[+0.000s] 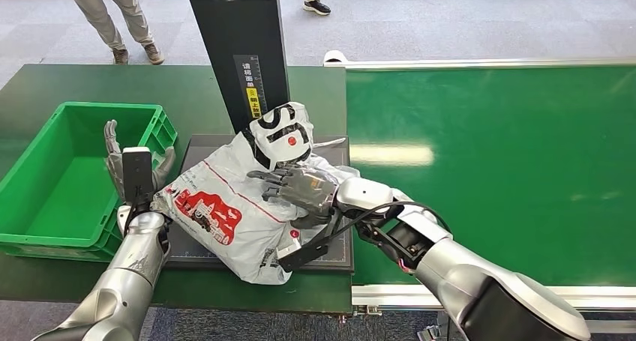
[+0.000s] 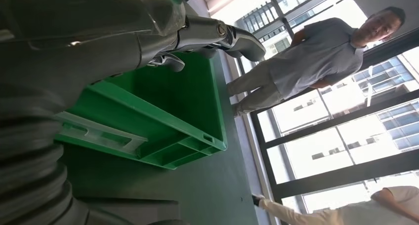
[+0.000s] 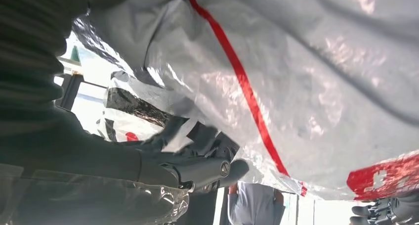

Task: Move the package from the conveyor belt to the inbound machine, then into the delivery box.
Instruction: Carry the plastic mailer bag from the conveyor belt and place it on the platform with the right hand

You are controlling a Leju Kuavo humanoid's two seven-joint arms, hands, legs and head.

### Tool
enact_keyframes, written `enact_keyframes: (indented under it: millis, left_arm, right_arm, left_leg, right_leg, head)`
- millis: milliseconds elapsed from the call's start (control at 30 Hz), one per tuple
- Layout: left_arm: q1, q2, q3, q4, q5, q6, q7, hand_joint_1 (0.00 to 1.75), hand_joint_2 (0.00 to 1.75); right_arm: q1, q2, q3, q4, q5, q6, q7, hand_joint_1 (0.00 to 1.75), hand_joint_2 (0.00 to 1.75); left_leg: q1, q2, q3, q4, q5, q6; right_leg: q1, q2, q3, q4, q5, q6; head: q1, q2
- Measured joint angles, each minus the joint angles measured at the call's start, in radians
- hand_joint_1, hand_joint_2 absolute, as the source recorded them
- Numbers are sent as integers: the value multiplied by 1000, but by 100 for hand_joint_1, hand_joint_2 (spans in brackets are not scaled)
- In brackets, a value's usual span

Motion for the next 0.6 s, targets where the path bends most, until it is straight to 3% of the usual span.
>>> enact_keyframes:
  millis: [333,600]
  left_arm:
    - [11,2,-37,-23,60,18,0,0,175]
    - [25,6,-71,-40,86,39,0,0,175]
  right_arm:
    - [3,4,-12,21,8,7,11,0,175]
    - [34,3,-130,14,-172,-131,-47,0,175]
  left_leg:
    - [0,0,0,0,0,0]
    - [0,0,0,0,0,0]
  right_leg:
    - [0,0,0,0,0,0]
    - [0,0,0,0,0,0]
  head:
    - [0,0]
    - [0,0]
